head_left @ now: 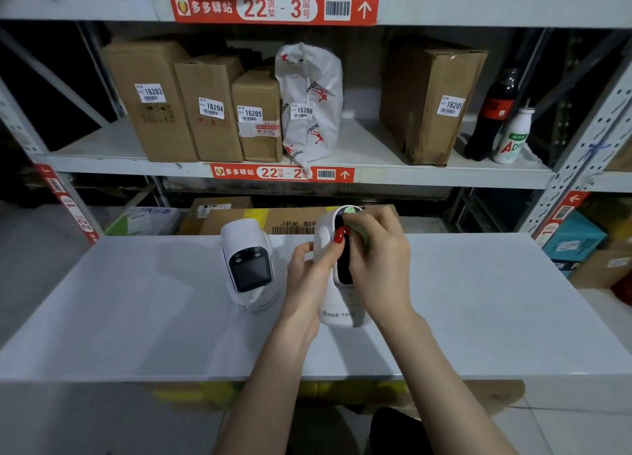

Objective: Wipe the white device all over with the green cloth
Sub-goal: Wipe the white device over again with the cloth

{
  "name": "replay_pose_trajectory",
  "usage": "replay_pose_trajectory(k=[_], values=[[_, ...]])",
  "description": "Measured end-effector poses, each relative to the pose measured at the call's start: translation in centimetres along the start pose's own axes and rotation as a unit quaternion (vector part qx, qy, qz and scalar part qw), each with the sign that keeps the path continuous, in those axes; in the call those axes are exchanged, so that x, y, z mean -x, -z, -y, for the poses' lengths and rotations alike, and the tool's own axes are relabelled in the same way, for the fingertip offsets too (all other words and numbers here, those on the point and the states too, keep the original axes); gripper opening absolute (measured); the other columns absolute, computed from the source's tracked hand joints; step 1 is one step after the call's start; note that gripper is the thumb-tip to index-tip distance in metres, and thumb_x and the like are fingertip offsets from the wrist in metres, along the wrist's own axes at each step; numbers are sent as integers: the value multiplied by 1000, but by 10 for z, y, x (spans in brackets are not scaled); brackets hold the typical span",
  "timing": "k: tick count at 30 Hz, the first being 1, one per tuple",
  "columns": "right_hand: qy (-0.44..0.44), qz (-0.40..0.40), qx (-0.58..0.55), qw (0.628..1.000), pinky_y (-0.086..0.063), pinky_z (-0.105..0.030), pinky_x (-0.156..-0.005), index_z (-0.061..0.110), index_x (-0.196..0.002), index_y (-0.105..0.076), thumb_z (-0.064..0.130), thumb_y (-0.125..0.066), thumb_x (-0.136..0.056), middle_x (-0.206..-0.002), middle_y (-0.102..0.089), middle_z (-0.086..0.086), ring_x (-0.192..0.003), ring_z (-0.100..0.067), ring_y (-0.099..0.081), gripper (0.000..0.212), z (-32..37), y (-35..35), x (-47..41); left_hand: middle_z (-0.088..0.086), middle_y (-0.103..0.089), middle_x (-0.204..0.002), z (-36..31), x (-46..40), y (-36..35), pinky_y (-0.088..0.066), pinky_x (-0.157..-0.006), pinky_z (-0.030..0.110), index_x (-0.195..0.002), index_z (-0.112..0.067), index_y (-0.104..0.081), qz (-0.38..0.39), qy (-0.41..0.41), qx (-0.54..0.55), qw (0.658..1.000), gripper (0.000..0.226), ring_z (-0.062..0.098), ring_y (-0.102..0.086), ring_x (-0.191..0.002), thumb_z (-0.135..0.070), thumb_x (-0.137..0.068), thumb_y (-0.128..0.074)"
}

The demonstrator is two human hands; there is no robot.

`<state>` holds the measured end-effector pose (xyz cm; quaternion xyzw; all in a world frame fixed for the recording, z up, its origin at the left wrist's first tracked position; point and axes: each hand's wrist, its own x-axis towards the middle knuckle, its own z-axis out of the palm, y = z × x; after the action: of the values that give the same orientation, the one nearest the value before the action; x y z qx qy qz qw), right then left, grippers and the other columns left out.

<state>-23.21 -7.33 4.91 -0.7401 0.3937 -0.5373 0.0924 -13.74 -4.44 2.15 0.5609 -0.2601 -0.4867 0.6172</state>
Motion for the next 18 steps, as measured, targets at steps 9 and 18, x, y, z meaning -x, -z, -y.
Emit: replay_pose_trajectory(k=[9, 18], values=[[-56, -15, -44, 997, -47, -25, -78, 8, -105, -65, -2, -60, -85, -101, -60, -3, -90, -14, -58, 23, 3, 8, -4, 9, -75, -97, -5, 1, 9, -57, -75, 40, -112, -17, -60, -7, -9, -27, 1000, 45, 26, -73, -85, -45, -80, -75], [-30, 41, -86, 995, -45, -13, -75, 9, -94, -73, -3, -65, -83, -93, -64, -2, -86, -7, -57, 19, 9, 5, -8, 10, -74, -100, -11, 6, 11, -55, -88, 50, -106, -18, -62, -3, -13, -29, 999, 58, 28, -73, -91, -53, -63, -74]])
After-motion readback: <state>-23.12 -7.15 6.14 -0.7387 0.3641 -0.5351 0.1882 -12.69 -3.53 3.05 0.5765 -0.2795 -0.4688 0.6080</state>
